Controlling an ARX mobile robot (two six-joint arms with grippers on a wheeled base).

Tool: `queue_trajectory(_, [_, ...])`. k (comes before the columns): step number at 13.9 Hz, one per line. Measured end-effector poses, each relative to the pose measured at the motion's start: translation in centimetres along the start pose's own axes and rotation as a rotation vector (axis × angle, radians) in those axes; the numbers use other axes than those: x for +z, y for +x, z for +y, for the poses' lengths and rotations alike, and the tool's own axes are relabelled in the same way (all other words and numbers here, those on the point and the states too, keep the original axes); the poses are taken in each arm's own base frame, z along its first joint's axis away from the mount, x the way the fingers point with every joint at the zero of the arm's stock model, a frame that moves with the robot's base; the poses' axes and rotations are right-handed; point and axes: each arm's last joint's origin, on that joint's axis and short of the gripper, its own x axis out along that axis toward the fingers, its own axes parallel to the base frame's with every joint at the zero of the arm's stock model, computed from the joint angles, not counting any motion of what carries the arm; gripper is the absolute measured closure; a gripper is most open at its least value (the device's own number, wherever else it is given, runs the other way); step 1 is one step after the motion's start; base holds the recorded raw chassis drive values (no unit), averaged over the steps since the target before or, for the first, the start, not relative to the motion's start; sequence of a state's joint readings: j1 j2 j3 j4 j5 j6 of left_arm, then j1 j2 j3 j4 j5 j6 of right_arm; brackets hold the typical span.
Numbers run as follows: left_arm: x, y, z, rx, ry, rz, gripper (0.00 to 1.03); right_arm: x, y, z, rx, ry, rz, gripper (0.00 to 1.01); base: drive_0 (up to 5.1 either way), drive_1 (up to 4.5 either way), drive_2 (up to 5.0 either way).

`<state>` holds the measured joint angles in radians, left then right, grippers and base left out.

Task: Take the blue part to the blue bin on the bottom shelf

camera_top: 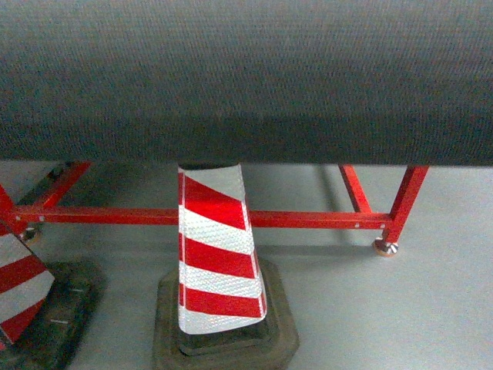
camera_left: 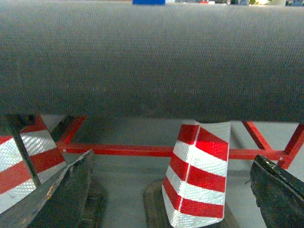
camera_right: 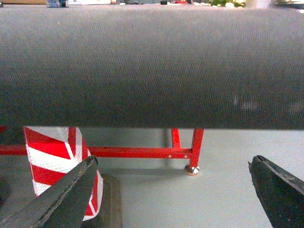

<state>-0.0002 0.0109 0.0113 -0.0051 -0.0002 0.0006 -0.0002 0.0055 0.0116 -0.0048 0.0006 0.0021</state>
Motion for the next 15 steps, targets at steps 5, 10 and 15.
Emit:
queue_trajectory(5, [0.00,0.00,0.00,0.000,0.000,0.000,0.05,0.00,0.00,0.00,0.000,0.001,0.000,0.03,0.0,0.00,0.0])
queue_trajectory(10, [0.01,0.00,0.00,0.001,0.000,-0.001,0.05,0.00,0.00,0.00,0.002,0.000,0.000,0.03,0.0,0.00,0.0])
queue_trajectory(15, [0.02,0.00,0.00,-0.001,0.000,-0.002,0.05,0.01,0.00,0.00,0.001,0.000,-0.001,0.03,0.0,0.00,0.0])
